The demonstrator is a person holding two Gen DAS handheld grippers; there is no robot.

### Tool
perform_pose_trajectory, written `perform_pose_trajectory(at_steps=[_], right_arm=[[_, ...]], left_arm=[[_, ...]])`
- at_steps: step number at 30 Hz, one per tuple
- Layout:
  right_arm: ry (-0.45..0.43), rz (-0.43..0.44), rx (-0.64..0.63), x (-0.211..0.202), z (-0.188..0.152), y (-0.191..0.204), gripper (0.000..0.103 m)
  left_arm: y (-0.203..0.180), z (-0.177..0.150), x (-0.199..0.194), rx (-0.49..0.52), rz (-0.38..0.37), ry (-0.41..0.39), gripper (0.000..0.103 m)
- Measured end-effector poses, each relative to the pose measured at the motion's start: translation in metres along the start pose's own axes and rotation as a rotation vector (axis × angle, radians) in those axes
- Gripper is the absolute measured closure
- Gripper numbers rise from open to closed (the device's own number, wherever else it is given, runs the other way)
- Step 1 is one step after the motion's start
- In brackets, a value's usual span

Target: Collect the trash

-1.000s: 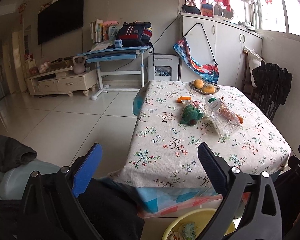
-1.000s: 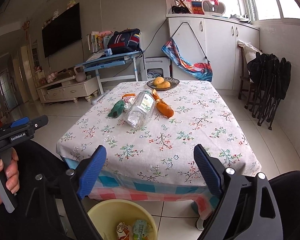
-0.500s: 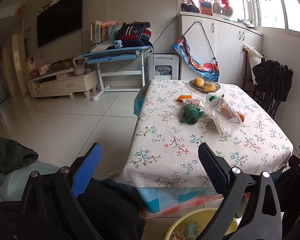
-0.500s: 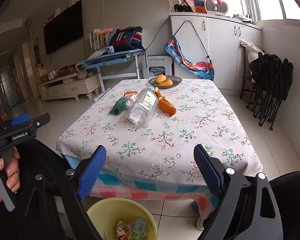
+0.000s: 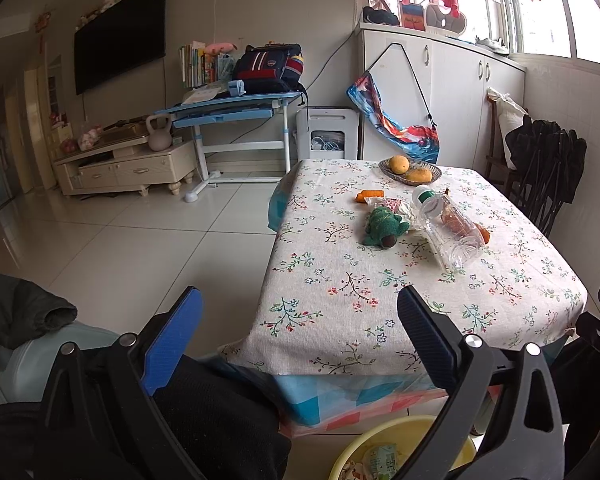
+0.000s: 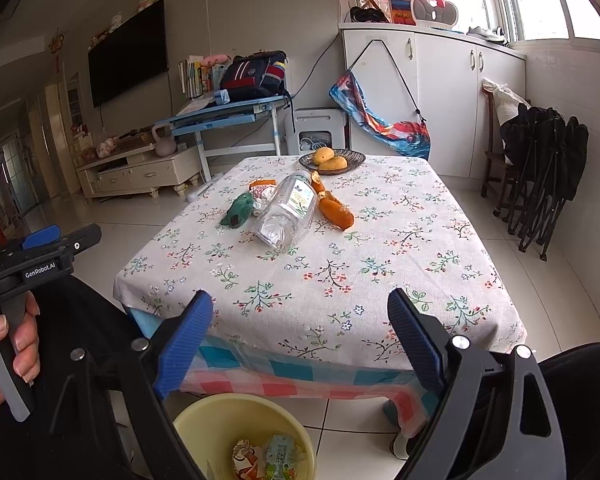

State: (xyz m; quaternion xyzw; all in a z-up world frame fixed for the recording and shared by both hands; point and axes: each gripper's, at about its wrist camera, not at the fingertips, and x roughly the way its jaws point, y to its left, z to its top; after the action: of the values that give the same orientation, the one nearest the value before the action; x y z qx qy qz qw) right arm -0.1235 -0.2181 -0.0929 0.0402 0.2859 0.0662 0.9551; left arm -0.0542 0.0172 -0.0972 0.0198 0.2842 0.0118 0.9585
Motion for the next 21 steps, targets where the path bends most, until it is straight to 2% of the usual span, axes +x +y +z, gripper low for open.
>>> perform_pose_trajectory(at_steps=[21], right_arm=[[0.006, 0.005, -0.003, 0.0019, -0.0019, 0.0005, 0.017]], left_arm=[[-0.0004, 0.0009, -0.0005, 0.001, 0.0, 0.001, 0.008]])
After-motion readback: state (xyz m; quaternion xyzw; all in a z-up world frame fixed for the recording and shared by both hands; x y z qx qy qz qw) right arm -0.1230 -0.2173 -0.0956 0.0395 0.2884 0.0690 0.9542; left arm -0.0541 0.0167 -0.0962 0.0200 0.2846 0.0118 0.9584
